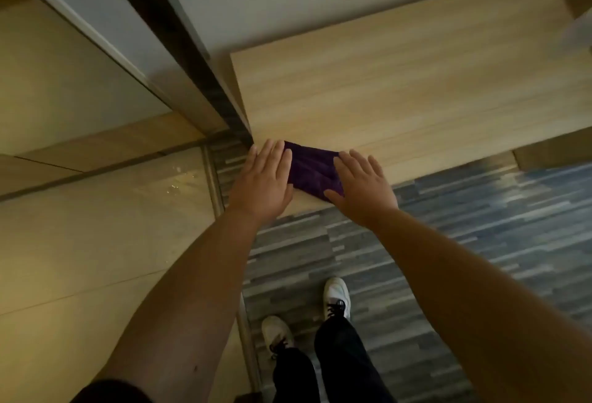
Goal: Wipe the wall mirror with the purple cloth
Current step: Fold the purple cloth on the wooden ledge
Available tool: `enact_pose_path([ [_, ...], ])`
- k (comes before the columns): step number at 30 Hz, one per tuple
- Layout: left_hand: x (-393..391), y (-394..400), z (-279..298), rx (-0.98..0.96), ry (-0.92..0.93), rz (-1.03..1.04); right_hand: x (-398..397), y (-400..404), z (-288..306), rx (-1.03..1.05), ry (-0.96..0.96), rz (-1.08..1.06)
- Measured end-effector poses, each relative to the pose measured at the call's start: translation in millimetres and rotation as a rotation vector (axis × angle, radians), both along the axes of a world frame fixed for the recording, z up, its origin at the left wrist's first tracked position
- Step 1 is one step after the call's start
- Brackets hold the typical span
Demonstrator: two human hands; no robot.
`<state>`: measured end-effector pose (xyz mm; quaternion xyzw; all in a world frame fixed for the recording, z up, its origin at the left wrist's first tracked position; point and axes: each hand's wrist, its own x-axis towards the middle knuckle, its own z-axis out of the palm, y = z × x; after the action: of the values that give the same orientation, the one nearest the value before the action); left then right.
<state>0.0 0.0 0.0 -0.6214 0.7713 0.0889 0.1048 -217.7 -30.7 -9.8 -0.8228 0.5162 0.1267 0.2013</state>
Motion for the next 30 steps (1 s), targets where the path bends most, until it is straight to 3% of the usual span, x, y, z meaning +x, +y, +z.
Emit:
enact_pose_path([
  [8, 6.1, -33.2, -36.3, 0.017, -0.002, -0.082, 2.0, -12.1, -30.0, -0.067, -0.041, 0.012],
  [14, 8.1, -45.5, -29.0, -0.097, 0.046, -0.111, 2.7, -14.9, -32.2, -0.007, -0.146, -0.061],
  [21, 11.1, -57.8, -30.8, -0.107, 0.103, -0.109, 5.7, -33.8, -30.5, -0.075, -0.253, -0.175],
  [26, 5.9, -66.9, -26.1, -0.071, 0.002, -0.043, 7.1, -47.1, -34.3, -0.116, -0.186, -0.178],
  [30, -1.6, -68.5, -28.2, -0.199, 0.047, 0.065, 6.7, -52.9, -35.9, -0.115, -0.115, -0.226],
])
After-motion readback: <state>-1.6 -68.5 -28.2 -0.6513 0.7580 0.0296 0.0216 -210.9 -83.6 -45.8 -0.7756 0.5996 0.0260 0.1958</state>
